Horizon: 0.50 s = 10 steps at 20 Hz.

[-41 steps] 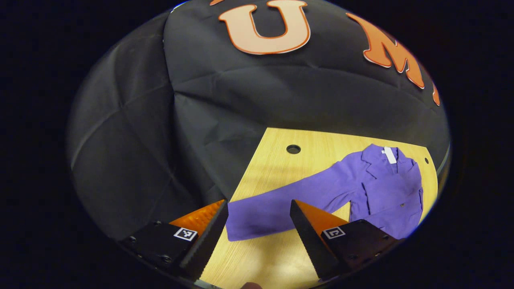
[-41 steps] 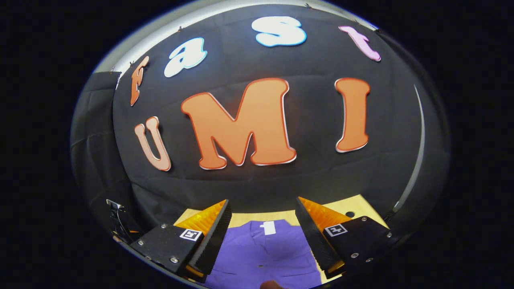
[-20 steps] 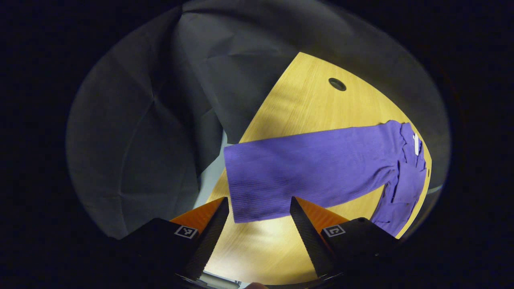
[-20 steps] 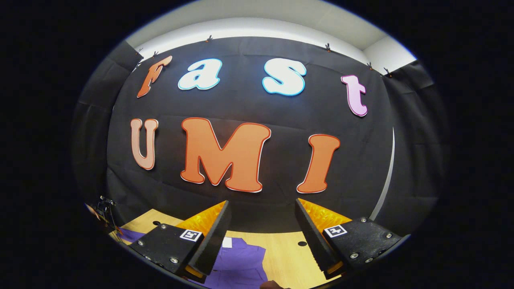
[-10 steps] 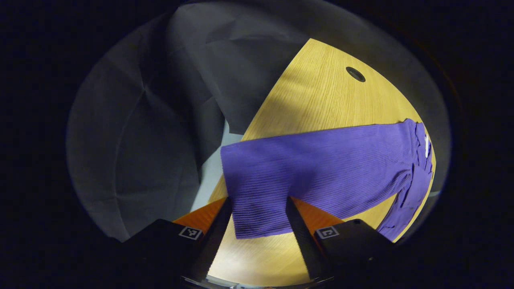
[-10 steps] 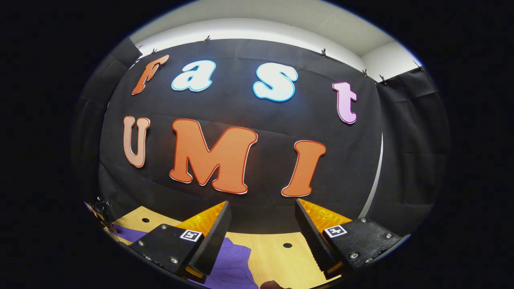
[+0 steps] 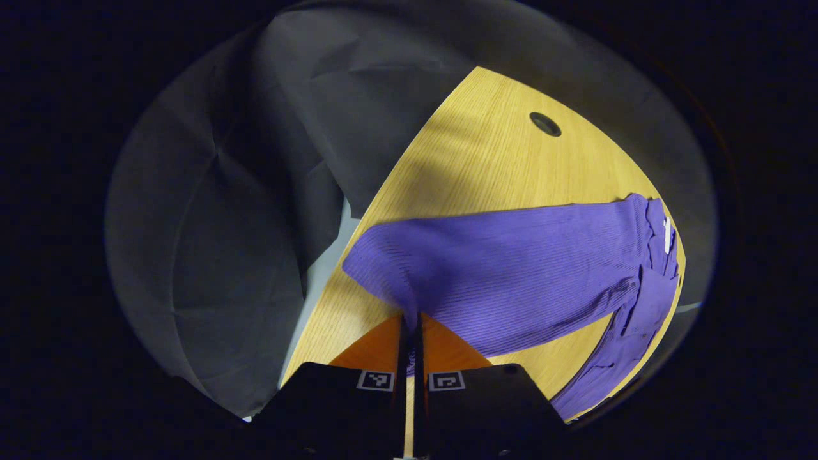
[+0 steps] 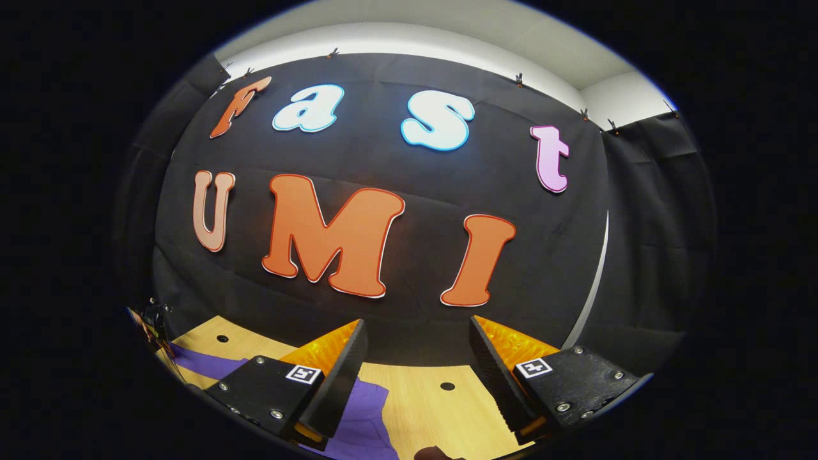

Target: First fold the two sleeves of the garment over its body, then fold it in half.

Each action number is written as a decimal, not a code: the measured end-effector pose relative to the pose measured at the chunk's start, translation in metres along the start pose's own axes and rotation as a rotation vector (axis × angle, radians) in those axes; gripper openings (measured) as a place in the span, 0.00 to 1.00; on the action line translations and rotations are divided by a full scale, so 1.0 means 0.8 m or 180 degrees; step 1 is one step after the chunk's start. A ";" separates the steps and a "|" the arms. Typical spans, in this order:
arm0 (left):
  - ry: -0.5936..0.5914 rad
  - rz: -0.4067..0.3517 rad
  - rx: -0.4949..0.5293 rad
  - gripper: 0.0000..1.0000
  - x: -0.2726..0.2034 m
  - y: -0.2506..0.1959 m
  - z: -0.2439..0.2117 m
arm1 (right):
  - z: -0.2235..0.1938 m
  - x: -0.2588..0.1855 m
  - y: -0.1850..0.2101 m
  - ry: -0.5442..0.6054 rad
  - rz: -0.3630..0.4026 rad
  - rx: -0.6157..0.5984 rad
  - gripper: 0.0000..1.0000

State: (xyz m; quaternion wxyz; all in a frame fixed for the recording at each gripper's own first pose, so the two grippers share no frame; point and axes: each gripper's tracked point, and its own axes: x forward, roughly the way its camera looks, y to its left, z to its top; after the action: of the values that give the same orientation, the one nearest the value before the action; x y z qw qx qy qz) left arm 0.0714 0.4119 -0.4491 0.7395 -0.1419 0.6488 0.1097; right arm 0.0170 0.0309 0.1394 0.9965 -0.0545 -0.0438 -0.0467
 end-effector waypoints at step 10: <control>-0.0541 -0.0179 0.0723 0.04 -0.137 -0.122 0.064 | -0.013 0.007 -0.038 -0.0036 -0.0016 0.0149 0.95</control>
State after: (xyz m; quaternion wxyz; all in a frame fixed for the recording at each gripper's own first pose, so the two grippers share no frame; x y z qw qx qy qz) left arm 0.1382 0.3410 -0.3281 0.8059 -0.0657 0.5878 0.0264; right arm 0.0202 -0.0011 0.1325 0.9971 -0.0314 -0.0508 -0.0479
